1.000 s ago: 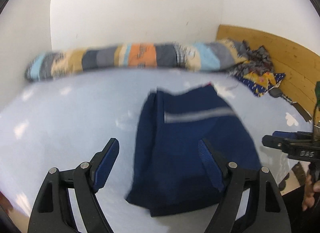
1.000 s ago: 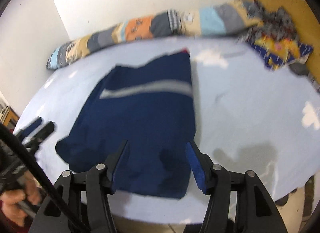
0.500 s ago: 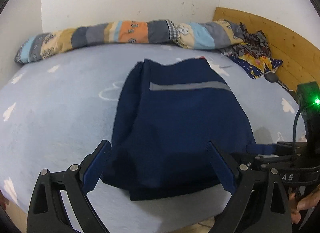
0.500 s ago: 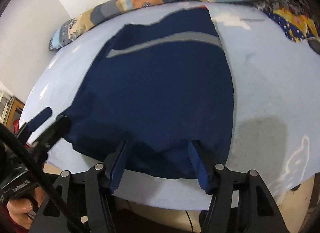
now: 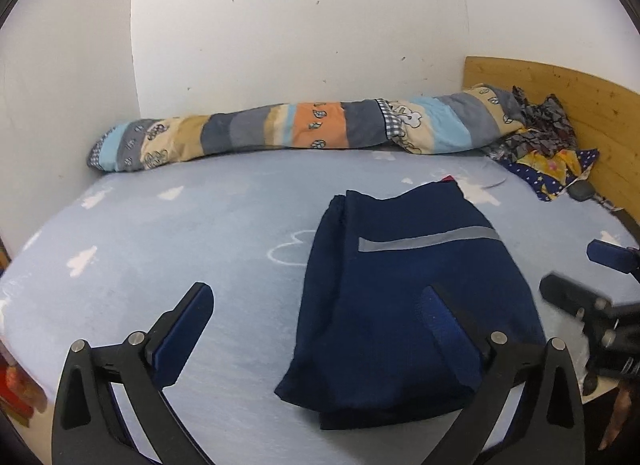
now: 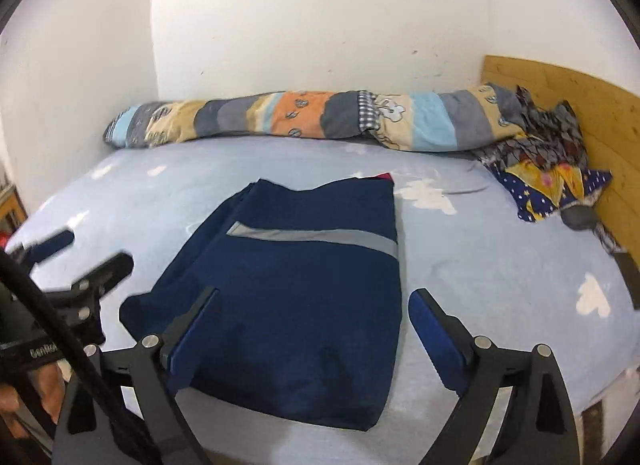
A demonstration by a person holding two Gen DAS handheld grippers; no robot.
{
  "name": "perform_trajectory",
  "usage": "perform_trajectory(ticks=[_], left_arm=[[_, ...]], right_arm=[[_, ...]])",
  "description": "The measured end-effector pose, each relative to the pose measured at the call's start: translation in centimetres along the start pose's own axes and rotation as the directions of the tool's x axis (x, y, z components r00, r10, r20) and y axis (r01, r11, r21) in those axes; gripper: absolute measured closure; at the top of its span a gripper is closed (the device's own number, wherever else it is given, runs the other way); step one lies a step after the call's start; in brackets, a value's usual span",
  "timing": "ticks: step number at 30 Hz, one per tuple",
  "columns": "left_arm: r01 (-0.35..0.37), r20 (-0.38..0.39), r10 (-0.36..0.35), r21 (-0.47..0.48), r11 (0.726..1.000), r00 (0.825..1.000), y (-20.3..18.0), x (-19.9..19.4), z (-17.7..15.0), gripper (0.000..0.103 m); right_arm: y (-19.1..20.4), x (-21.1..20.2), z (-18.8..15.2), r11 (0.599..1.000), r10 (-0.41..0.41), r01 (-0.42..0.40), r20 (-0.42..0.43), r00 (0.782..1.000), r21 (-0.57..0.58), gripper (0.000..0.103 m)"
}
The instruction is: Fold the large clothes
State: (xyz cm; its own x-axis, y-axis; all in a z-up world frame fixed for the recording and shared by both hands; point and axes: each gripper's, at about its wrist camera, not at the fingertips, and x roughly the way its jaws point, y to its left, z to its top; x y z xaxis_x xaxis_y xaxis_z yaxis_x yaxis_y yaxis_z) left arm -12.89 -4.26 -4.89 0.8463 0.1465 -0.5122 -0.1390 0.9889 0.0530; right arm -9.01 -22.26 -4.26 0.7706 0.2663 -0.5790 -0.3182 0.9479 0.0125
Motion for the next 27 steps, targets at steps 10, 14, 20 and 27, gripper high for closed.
perform_trajectory(ticks=[10,14,20,27], left_arm=[[-0.028,0.020,0.027,0.077,0.997,0.999,-1.2,-3.2,0.3,0.000],[-0.077,0.041,0.074,0.076,0.994,0.996,-1.7,-6.3,0.0,0.000],[-0.085,0.064,0.080,0.077,0.993,0.995,-1.4,-9.7,-2.1,0.000],[-0.116,0.026,0.115,0.052,0.992,0.993,1.1,-8.7,-4.3,0.000]], right_arm=[[-0.3,-1.1,-1.5,0.999,-0.003,0.006,-0.056,0.998,0.038,0.004],[-0.1,-3.4,-2.6,0.999,-0.021,0.021,-0.015,1.000,0.046,0.004],[0.6,-8.0,-5.0,0.998,-0.053,0.050,0.079,0.995,0.037,0.003],[1.8,-11.3,-4.4,0.999,-0.024,0.019,0.129,0.991,0.045,0.003]])
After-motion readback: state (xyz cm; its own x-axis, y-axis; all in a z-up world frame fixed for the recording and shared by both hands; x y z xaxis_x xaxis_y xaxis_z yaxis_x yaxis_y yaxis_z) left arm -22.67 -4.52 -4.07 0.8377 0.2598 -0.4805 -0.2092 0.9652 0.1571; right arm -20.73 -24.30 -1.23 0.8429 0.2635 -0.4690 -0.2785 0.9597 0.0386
